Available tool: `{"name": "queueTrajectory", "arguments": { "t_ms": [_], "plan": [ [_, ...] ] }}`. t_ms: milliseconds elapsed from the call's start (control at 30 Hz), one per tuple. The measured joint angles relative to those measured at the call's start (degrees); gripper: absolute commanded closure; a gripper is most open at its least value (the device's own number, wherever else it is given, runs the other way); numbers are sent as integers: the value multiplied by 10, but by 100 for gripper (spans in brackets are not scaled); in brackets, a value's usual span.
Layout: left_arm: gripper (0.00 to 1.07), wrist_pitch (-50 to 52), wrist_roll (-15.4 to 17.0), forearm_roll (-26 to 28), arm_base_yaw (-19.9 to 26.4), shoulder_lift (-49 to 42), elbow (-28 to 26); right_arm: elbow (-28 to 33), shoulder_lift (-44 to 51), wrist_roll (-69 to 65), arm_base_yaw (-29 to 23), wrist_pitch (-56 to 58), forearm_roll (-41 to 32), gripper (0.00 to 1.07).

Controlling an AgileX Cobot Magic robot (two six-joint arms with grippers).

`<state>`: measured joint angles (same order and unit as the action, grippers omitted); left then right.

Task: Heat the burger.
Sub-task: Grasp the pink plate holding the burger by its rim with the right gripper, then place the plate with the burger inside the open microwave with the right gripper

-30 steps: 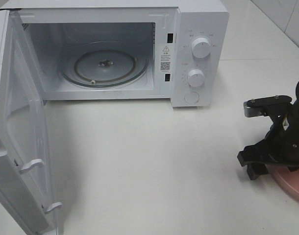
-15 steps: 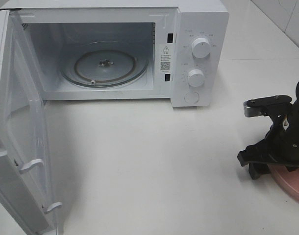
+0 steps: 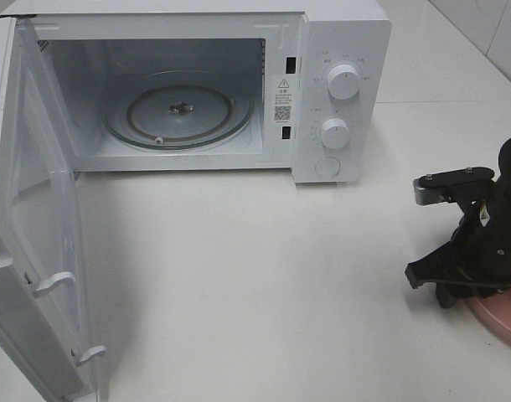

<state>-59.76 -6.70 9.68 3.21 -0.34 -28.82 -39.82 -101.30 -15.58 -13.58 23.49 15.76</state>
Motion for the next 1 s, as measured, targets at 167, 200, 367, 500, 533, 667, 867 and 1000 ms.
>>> {"name": "queueTrajectory", "arguments": {
  "t_ms": [167, 200, 367, 500, 533, 667, 867, 1000],
  "plan": [
    [9, 0, 0, 0, 0, 0, 0, -1, 0, -4, 0, 2, 11, 101],
    [9, 0, 0, 0, 0, 0, 0, -1, 1, -4, 0, 3, 12, 107],
    [9, 0, 0, 0, 0, 0, 0, -3, 2, -4, -1, 4, 19, 107],
    [9, 0, 0, 0, 0, 0, 0, -3, 2, -4, -1, 4, 20, 107],
    [9, 0, 0, 0, 0, 0, 0, -3, 2, -6, -1, 5, 21, 107],
    [9, 0, 0, 0, 0, 0, 0, -3, 2, -19, -1, 7, 28, 107],
    [9, 0, 0, 0, 0, 0, 0, -3, 6, -69, -11, 22, 69, 107],
    [9, 0, 0, 0, 0, 0, 0, -3, 6, -128, -36, 57, 124, 107]
  ]
}}
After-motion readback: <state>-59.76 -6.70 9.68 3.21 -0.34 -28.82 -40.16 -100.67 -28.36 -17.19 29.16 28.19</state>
